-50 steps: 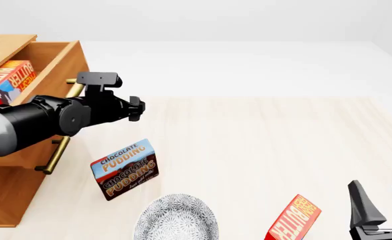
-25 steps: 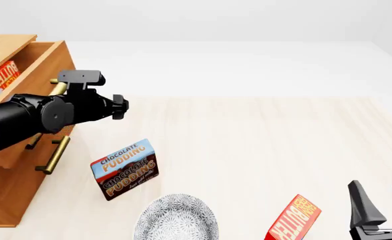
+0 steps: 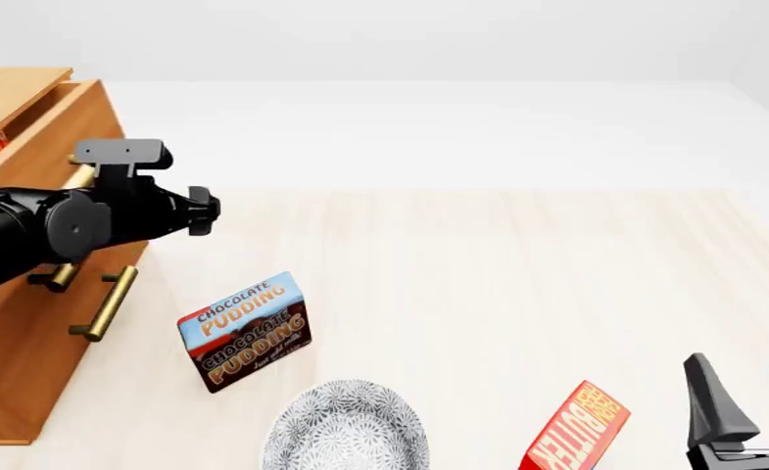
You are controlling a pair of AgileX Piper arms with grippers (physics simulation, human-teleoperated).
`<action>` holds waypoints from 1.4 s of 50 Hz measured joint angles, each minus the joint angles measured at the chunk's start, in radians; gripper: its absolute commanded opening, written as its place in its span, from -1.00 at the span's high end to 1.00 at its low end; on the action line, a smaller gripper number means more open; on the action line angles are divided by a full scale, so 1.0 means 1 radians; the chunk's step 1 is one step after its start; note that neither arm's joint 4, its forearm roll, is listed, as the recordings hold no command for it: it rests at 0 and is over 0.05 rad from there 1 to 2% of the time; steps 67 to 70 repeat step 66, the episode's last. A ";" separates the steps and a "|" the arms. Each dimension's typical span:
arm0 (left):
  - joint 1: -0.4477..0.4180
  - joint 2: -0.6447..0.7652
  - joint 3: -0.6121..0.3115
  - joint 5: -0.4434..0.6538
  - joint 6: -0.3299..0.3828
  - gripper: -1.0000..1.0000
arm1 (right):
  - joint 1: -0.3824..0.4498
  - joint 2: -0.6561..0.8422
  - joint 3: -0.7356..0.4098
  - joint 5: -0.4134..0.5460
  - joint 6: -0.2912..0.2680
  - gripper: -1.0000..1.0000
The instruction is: Put the butter at the front in the top drawer of the cabinet and close it.
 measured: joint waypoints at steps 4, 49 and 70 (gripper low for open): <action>0.014 -0.007 0.004 0.002 0.002 -1.00 | 0.000 -0.001 0.000 0.001 0.000 -1.00; 0.135 -0.010 -0.003 0.029 0.024 -1.00 | 0.000 -0.002 -0.001 0.003 0.000 -1.00; 0.134 -0.023 0.003 0.042 0.024 -1.00 | 0.000 -0.002 -0.001 0.003 0.000 -1.00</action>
